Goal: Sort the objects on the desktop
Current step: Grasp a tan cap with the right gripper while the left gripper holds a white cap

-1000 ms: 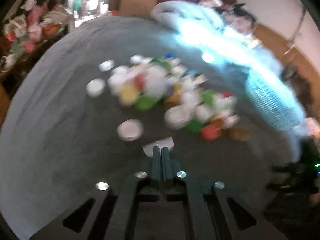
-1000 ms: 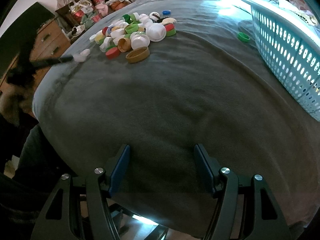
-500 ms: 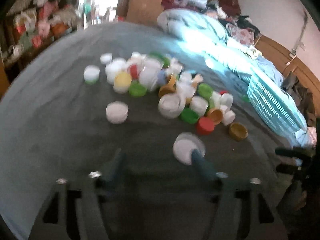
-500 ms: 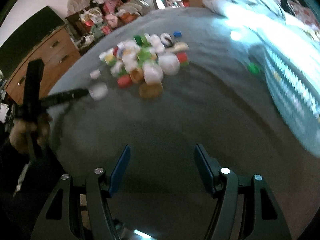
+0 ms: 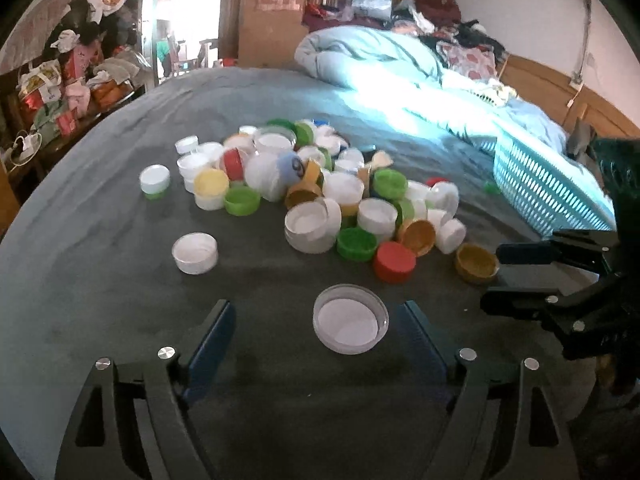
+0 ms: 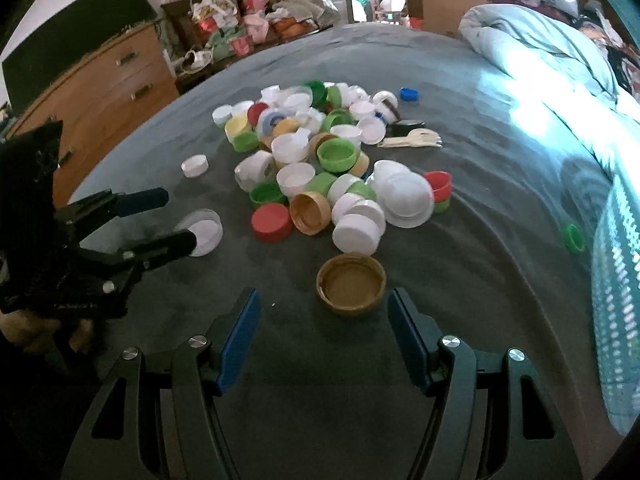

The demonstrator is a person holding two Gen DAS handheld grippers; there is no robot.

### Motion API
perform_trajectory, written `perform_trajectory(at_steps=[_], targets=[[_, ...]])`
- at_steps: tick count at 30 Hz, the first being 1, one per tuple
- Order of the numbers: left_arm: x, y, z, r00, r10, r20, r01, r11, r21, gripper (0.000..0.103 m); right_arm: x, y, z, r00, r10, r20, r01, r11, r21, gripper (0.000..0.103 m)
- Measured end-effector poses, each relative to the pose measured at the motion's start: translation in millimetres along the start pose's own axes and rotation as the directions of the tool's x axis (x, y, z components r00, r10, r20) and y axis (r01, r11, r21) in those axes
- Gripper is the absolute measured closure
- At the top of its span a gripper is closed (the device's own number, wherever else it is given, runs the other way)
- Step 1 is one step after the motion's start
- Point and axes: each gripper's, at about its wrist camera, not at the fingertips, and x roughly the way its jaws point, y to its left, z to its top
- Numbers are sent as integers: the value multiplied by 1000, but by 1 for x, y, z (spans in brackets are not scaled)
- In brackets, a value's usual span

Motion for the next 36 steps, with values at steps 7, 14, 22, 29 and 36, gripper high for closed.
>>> perform_trajectory(at_steps=[7,14,22,29,36], targets=[[12,-5,0,999,17,-38,-15,999,34,15,15,-5,-4,998,-60,5,60,998,11,55],[13,4,-4,996,85,-23,-86,996,-22,58,15,-5,-17,995,-62,77,61,998,11,55],[14,3,-6,994,108,-20,-108,994,-3,57,13,2,-12,994,-94,56,95,995,-12,57],[12,3,-5,992,121,-21,-121,993,-9,60,-10,0,-10,997,-25,67,24,1000,13,68],[-2,-17,15,997,65,-30,-66,996,-58,61,-64,-14,-15,987,-42,158,34,998,54,68]])
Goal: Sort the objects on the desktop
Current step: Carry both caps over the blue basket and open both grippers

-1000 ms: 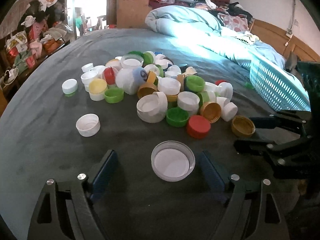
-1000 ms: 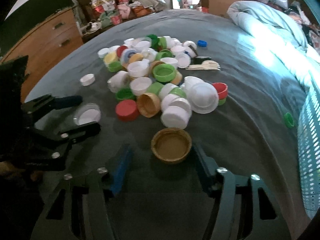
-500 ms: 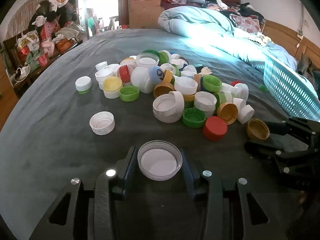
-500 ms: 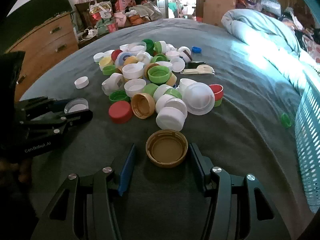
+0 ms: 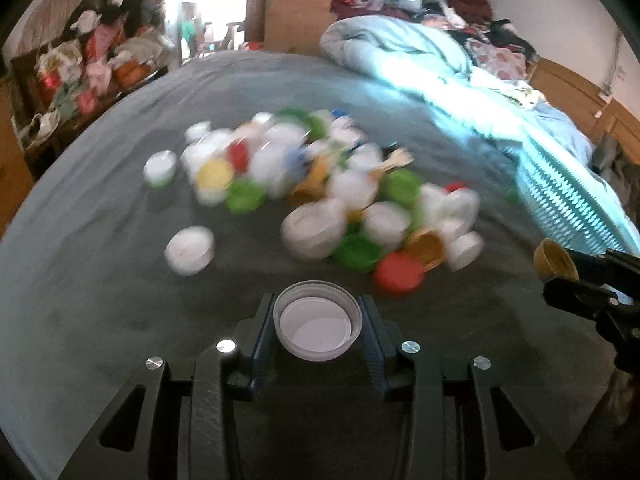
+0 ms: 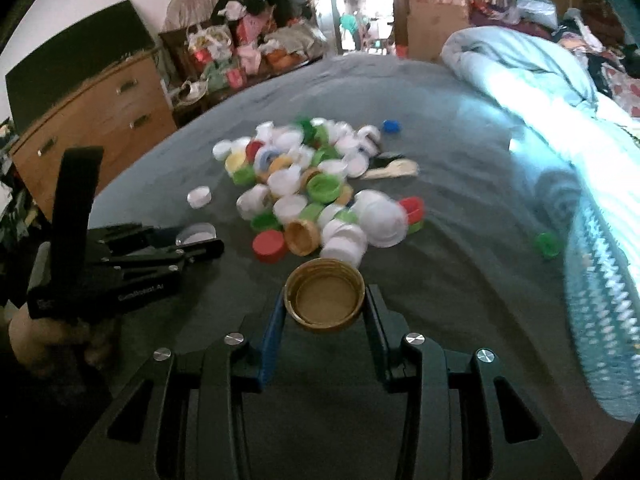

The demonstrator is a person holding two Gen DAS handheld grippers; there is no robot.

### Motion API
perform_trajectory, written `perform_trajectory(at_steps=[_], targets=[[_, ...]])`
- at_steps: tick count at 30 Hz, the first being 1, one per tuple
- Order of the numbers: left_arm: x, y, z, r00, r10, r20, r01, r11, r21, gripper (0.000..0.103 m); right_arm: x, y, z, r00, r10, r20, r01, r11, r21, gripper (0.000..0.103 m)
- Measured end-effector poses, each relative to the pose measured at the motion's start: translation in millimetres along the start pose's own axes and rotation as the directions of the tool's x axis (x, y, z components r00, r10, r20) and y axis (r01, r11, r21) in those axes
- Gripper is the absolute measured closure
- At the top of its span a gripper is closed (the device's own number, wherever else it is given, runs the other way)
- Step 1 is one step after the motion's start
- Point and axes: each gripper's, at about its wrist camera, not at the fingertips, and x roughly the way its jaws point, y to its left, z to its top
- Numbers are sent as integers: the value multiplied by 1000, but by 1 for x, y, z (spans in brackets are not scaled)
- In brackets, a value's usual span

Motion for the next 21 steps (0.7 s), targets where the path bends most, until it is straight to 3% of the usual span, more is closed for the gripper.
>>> perform_trajectory(at_steps=[7,12,16,21], targets=[[-18,-95,57,999,-36,39,29,985,172,61,-64,-62,16,988,-110,107,101,992,80,68],[-24,-163,108,995,-67,67,48,965,258,61,-116,-115,35,961,-217,174,199,973,116,68],[-22,-219,144,995,-74,63,48,938,343,61,-144,-158,47,944,-283,168,258,954,155,68],[-5,-284,169,998,-69,-8,65,895,440,61,-165,-201,53,938,-328,115,300,931,208,68]])
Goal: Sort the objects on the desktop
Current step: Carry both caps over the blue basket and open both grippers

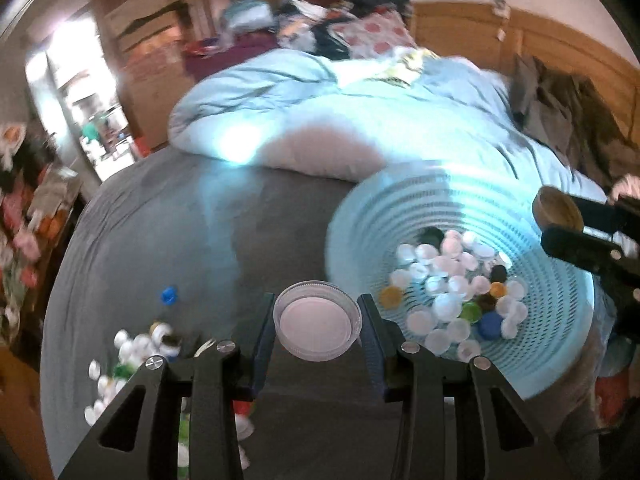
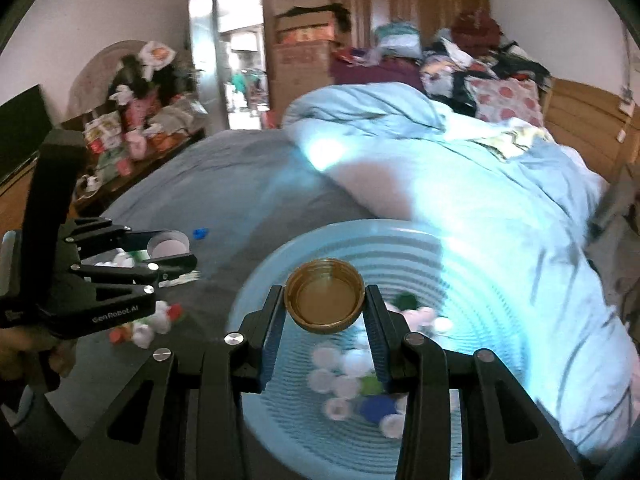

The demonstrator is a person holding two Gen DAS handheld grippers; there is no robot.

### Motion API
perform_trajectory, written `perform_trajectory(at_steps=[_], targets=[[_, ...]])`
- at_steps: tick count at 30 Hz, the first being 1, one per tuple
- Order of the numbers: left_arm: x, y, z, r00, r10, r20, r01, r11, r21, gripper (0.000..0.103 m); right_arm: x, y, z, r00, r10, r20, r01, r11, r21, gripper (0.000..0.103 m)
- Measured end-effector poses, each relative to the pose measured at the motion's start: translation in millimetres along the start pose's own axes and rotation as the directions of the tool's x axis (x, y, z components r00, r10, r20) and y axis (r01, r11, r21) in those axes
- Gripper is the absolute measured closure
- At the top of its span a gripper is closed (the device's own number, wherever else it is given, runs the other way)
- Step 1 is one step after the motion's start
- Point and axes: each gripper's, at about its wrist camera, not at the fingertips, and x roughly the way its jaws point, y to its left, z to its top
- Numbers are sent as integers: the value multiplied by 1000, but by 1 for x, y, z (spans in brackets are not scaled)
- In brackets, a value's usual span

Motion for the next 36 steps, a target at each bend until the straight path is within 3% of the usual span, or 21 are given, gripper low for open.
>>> perform_trajectory(at_steps=[5,10,36], targets=[[18,-38,27,998,-11,-66,16,997,78,61,5,-23,0,998,-13,-57,15,999,42,68],[20,-55,36,998,-8,-70,15,994,113,61,7,-35,-8,998,-3,-67,7,998,66,68],[38,-59,43,996,-14,-92,25,993,112,61,19,-41,-16,996,3,-85,3,997,74,68]])
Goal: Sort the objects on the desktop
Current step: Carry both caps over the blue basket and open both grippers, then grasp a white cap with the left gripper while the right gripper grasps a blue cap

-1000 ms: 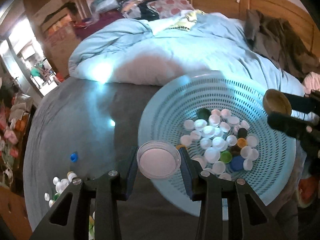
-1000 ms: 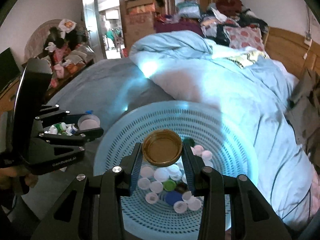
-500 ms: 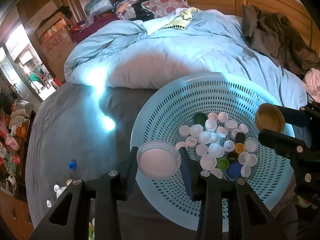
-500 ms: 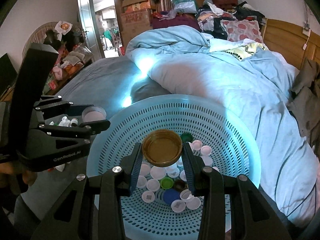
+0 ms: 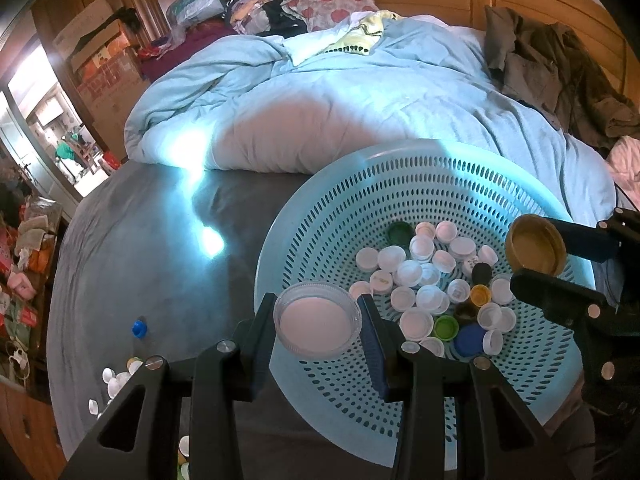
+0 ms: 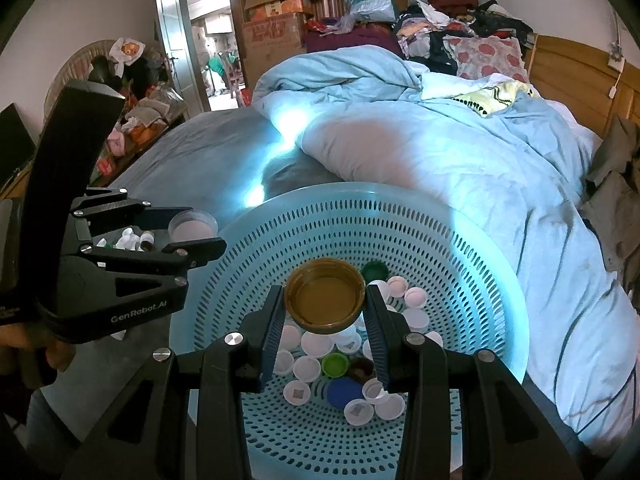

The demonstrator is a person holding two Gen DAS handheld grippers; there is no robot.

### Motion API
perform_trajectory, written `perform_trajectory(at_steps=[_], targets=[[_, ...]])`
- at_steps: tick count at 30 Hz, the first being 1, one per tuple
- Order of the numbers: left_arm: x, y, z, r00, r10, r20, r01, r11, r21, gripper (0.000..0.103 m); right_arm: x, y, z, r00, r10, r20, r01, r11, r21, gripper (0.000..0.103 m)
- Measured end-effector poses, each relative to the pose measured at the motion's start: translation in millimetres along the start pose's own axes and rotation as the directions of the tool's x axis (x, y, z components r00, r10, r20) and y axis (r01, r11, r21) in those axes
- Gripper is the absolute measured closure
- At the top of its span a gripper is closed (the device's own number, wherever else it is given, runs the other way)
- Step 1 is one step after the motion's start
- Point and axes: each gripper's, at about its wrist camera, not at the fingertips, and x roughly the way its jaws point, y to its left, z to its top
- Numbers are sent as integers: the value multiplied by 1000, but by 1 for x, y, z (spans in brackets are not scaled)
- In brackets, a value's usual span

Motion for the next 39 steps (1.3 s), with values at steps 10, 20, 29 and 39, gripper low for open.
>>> perform_trajectory(at_steps=[10,20,29,39], targets=[[-2,-10,-5,1000,-1,21,1,999,33,17,-9,-2,-7,998,-36,59,33,999,41,45],[-25,37,-80,997,-26,75,34,992,-118,16,-34,59,-89,990,89,111,-86,996,-29,45],[-43,147,-252,998,67,-13,-67,921,-385,16,-8,133,-204,971,204,-127,-221,965,-139,45],[-66,254,-388,973,196,-124,-229,722,-653,16,-1,146,-180,962,235,-140,-250,963,-102,45]])
